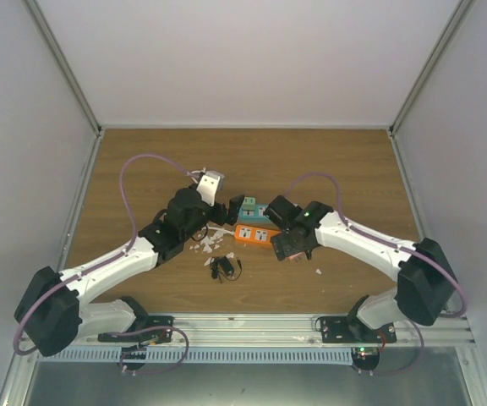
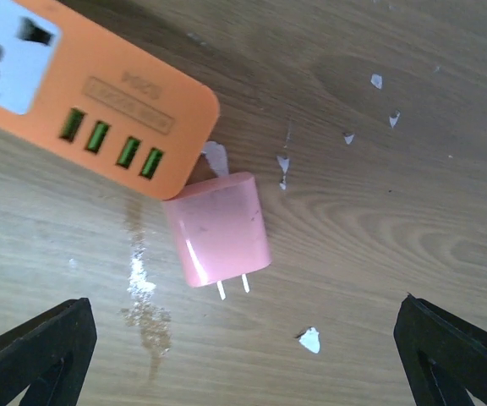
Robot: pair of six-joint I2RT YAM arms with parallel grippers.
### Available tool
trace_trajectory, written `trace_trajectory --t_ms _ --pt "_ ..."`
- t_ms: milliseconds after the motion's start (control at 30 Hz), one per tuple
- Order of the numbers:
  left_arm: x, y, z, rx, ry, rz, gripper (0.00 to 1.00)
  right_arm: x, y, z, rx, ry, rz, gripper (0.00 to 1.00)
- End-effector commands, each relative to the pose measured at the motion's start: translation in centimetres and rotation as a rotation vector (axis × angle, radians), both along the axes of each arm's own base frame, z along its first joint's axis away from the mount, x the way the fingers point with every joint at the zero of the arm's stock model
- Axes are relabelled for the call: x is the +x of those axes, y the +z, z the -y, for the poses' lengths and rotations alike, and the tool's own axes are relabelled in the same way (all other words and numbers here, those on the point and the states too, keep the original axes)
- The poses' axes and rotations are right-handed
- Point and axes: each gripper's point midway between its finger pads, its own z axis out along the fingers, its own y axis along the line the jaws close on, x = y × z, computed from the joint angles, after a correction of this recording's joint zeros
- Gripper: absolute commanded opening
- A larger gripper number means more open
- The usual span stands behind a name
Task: Insert the plug
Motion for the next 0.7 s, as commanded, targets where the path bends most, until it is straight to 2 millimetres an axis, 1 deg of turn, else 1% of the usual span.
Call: trace_trajectory --t_ms 0,100,233,367,433,567,667 --pt "0.6 -0.5 0.3 0.024 0.002 -0.006 0.99 1.6 -1.2 0.2 0.002 0.015 -0.015 0.99" --pt "0.7 -1.1 0.5 0.034 -0.002 -0.018 0.99 2.6 -2.5 1.0 -0.026 0.015 -0.035 0.99" --pt "0.8 -1.3 0.7 0.038 -0.009 -0.024 0.99 3.6 -4.5 1.2 0.001 0.009 -0.103 0.91" --pt "0.7 -1.5 0.8 0.038 -0.014 -0.03 0.99 3.7 -5.9 0.6 0.024 0.009 -0.15 0.85" --pt "0.7 -1.4 0.8 0.039 -0.018 -0.029 0.99 3.5 -6.5 0.4 0.03 0.009 -0.17 0.8" --pt "0.8 -1.6 0.9 0.043 -0.02 -0.033 0.99 3.1 -7.2 0.2 0.043 0.01 -0.189 0.76" --pt "0.8 -1.7 0.9 0.045 -0.018 -0.036 0.99 3.0 -6.9 0.3 0.037 0.008 -0.177 0.76"
